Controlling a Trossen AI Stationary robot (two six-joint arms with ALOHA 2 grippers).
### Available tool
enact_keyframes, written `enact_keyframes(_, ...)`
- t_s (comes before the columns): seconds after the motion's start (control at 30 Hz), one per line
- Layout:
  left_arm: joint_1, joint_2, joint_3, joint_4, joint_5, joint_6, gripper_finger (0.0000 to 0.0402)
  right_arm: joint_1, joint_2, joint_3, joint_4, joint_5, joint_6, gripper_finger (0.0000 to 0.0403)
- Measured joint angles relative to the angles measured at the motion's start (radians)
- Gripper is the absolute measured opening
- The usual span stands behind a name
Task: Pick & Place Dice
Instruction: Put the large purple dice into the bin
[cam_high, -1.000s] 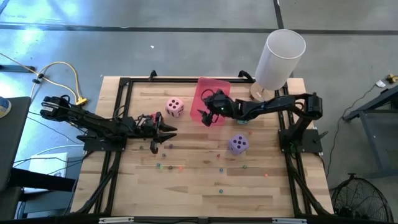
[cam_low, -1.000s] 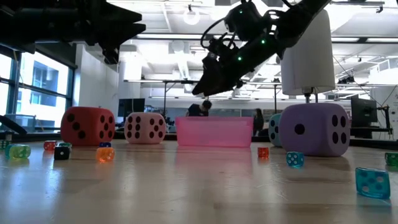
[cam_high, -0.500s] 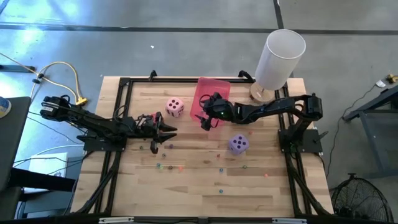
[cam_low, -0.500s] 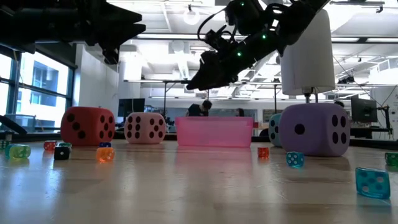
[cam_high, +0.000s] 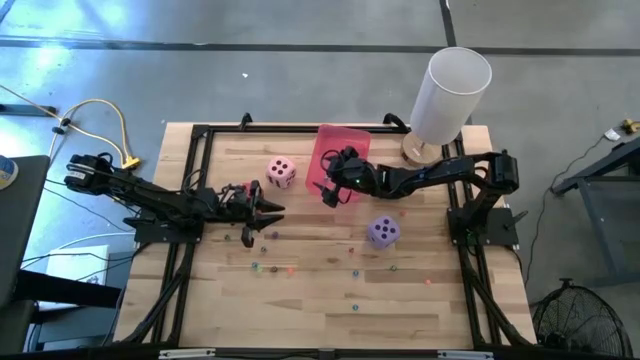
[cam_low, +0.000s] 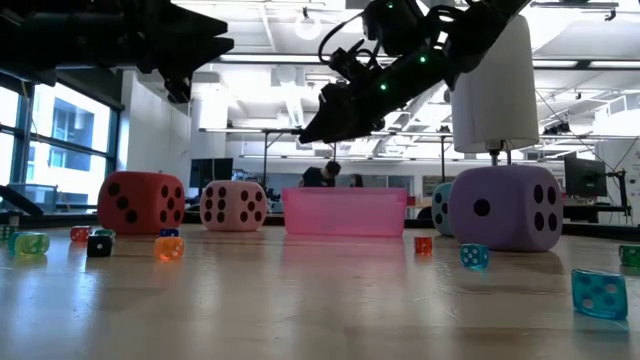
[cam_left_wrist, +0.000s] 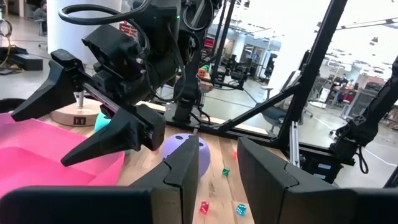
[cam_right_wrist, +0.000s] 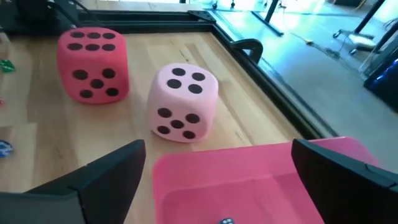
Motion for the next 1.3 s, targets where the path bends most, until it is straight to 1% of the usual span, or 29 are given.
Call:
enact_keyframes(0.1, 0.000, 0.000, 0.000, 0.000, 0.000, 0.000, 0.0107, 0.009, 0.000, 0.000, 0.007, -0.003, -0.027, 0.0395)
enact_keyframes(0.33, 0.000, 0.000, 0.000, 0.000, 0.000, 0.000, 0.0107, 0.046, 0.000, 0.000, 0.007, -0.008, -0.026, 0.0394)
enact_keyframes(0.43, 0.000, 0.000, 0.000, 0.000, 0.002, 0.000, 0.0107, 0.068, -0.001, 0.000, 0.003, -0.005, -0.058, 0.0393)
enact_keyframes(0.57, 0.000, 0.000, 0.000, 0.000, 0.023, -0.006, 0.0107, 0.107, -0.063, 0.001, -0.086, 0.008, -0.094, 0.0393)
enact_keyframes(0.73, -0.007, 0.000, 0.000, -0.001, 0.025, -0.006, 0.0107, 0.172, -0.151, 0.000, -0.233, 0.074, -0.055, 0.0393)
enact_keyframes(0.93, -0.021, 0.000, 0.000, -0.001, 0.025, -0.006, 0.0107, 0.271, -0.272, 0.001, -0.420, 0.093, -0.047, 0.0393)
enact_keyframes(1.07, -0.028, 0.000, 0.000, 0.000, 0.026, -0.008, 0.0107, 0.354, -0.326, 0.015, -0.567, 0.185, 0.047, 0.0393)
enact_keyframes(1.17, -0.028, 0.000, 0.000, -0.002, 0.032, -0.009, 0.0107, 0.407, -0.351, 0.067, -0.749, 0.201, 0.147, 0.0393)
enact_keyframes(1.3, -0.028, 0.000, 0.000, -0.005, 0.032, -0.009, 0.0107, 0.452, -0.351, 0.166, -0.970, 0.193, 0.265, 0.0393)
